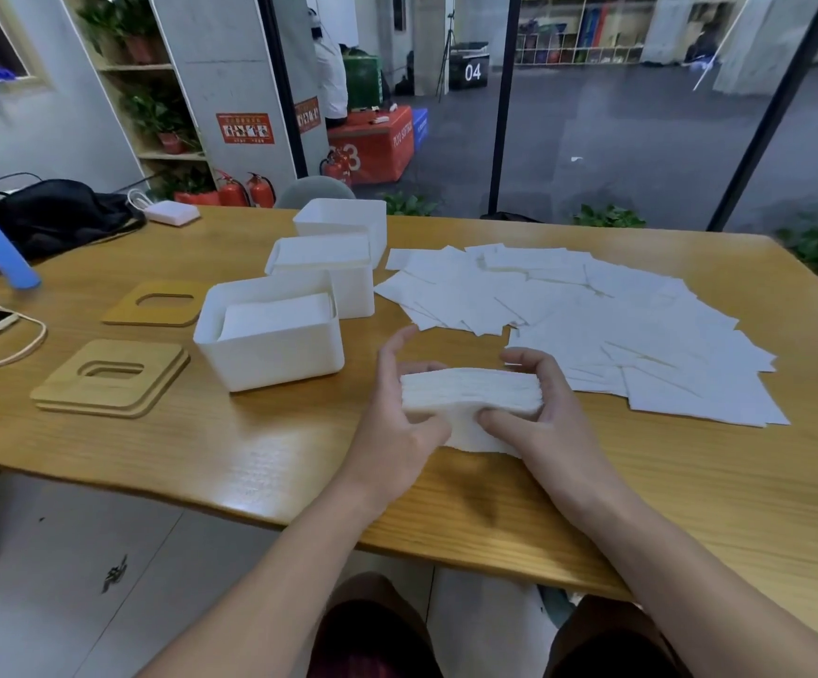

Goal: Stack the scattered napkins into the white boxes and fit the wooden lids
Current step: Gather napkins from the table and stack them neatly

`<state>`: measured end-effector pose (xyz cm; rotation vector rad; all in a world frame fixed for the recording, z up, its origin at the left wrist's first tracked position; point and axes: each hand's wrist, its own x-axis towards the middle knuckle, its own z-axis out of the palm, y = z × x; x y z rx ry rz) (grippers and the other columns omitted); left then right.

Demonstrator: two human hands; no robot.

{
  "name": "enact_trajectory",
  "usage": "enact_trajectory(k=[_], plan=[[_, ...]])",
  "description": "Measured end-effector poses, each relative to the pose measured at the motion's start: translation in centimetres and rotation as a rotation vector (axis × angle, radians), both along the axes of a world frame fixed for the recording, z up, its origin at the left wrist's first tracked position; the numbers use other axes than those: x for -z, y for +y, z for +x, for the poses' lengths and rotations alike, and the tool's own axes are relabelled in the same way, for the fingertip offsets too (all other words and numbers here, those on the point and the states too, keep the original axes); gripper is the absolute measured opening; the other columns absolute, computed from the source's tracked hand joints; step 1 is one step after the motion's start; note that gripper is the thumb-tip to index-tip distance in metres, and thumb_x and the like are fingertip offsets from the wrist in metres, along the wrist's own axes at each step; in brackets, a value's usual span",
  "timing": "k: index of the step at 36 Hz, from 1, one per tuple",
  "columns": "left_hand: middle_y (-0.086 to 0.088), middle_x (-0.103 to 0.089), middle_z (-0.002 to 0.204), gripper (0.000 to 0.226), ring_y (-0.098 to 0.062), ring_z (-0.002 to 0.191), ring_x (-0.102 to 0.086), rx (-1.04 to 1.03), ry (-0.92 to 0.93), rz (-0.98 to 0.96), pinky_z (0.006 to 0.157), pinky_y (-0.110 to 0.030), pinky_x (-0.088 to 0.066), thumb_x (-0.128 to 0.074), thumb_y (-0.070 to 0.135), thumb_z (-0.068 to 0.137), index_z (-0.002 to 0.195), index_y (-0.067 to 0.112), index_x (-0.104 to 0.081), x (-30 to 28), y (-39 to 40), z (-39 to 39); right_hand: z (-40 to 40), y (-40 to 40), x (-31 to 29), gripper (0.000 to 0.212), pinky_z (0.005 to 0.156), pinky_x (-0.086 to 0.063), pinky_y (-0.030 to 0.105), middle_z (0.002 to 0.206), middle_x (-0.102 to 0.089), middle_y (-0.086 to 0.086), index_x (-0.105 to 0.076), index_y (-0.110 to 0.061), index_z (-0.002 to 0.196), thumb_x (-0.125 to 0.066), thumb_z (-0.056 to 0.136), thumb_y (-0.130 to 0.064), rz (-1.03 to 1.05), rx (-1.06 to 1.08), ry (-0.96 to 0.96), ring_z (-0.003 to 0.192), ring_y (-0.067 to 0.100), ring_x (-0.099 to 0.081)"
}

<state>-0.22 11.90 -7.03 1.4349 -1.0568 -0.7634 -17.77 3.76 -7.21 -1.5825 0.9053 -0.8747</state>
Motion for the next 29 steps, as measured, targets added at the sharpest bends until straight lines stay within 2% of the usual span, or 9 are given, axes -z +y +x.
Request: enact_trajectory(k=[5,7,9,12,13,16,18,22,29], plan=[[-0.005,-0.061,0.126,0.099,-0.014,0.099,-0.068,-0.010,0.061,-0.037,0.082,-0.027,-0.056,-0.064,-0.014,0.086,0.156,0.051,-0.038,0.6,0.1,0.3,-0.1,0.4,-0.4,0.057,0.068,-0.053,0.024,0.103,-0.075,0.009,-0.052,-0.048,0.132,-0.080,0.091,-0.019,0.004,0.004,0.034,0.074,0.013,-0.066],[0.006,-0.057,0.132,0.099,0.001,0.115,-0.063,-0.005,0.039,-0.046,0.089,-0.020,-0.054,-0.065,-0.012,0.087,0.158,0.051,-0.035,0.3,0.3,-0.1,0.0,0.5,-0.5,0.058,0.072,-0.055,0.029,0.101,-0.076,0.009,-0.052,-0.047,0.132,-0.080,0.091,-0.018,0.021,-0.001,0.032,0.077,0.016,-0.068],[0.018,-0.052,0.133,0.098,0.019,0.111,-0.057,-0.028,0.032,-0.061,0.085,-0.010,-0.051,-0.061,-0.017,0.089,0.160,0.044,-0.034,0.0,0.2,-0.4,0.0,0.4,-0.4,0.057,0.074,-0.055,0.033,0.106,-0.076,0.007,-0.052,-0.044,0.133,-0.080,0.091,-0.015,0.018,-0.001,0.009,0.078,0.018,-0.069],[0.002,-0.059,0.130,0.102,-0.010,0.106,-0.067,-0.038,0.062,-0.053,0.081,-0.021,-0.056,-0.061,-0.017,0.086,0.159,0.051,-0.035,0.4,-0.2,-0.1,-0.1,0.1,-0.3,0.055,0.075,-0.058,0.026,0.117,-0.071,-0.005,-0.055,-0.037,0.133,-0.078,0.092,-0.009,0.010,0.015,-0.045,0.090,0.018,-0.073],[0.001,-0.058,0.132,0.103,-0.010,0.107,-0.066,-0.032,0.059,-0.042,0.082,-0.021,-0.055,-0.061,-0.016,0.087,0.159,0.052,-0.034,0.5,-0.2,0.0,-0.2,0.1,-0.3,0.055,0.072,-0.058,0.025,0.111,-0.074,-0.005,-0.055,-0.037,0.133,-0.078,0.092,-0.009,0.032,0.010,-0.056,0.089,0.018,-0.074],[0.022,-0.044,0.145,0.105,0.023,0.119,-0.048,0.010,-0.006,-0.038,0.091,-0.006,-0.046,-0.060,-0.016,0.086,0.162,0.050,-0.028,0.1,0.2,-0.3,-0.1,0.2,-0.2,0.056,0.062,-0.052,0.017,0.079,-0.073,-0.016,-0.055,-0.039,0.131,-0.077,0.092,-0.007,0.070,-0.017,-0.049,0.070,0.006,-0.068],[0.018,-0.048,0.143,0.105,0.011,0.117,-0.055,-0.004,0.001,-0.051,0.092,-0.012,-0.050,-0.060,-0.015,0.086,0.160,0.053,-0.030,0.1,0.1,-0.4,-0.1,0.1,-0.1,0.056,0.064,-0.052,0.019,0.081,-0.071,-0.016,-0.055,-0.040,0.130,-0.076,0.091,-0.006,0.067,-0.015,-0.032,0.072,0.007,-0.066],[-0.008,-0.057,0.128,0.102,-0.018,0.095,-0.065,-0.035,0.039,-0.041,0.079,-0.026,-0.056,-0.063,-0.014,0.086,0.155,0.057,-0.035,0.6,-0.1,0.2,-0.2,-0.1,0.1,0.057,0.085,-0.058,0.031,0.117,-0.073,-0.005,-0.054,-0.039,0.130,-0.077,0.090,-0.006,0.064,-0.034,-0.005,0.105,0.016,-0.071],[0.004,-0.058,0.124,0.097,-0.016,0.109,-0.064,-0.043,-0.040,-0.009,0.089,-0.030,-0.059,-0.067,-0.008,0.086,0.152,0.056,-0.036,0.8,0.0,0.4,-1.0,-0.7,0.2,0.053,0.064,-0.046,0.022,0.102,-0.070,0.000,-0.050,-0.033,0.125,-0.079,0.085,-0.015,0.013,-0.112,0.074,0.079,0.012,-0.060]])
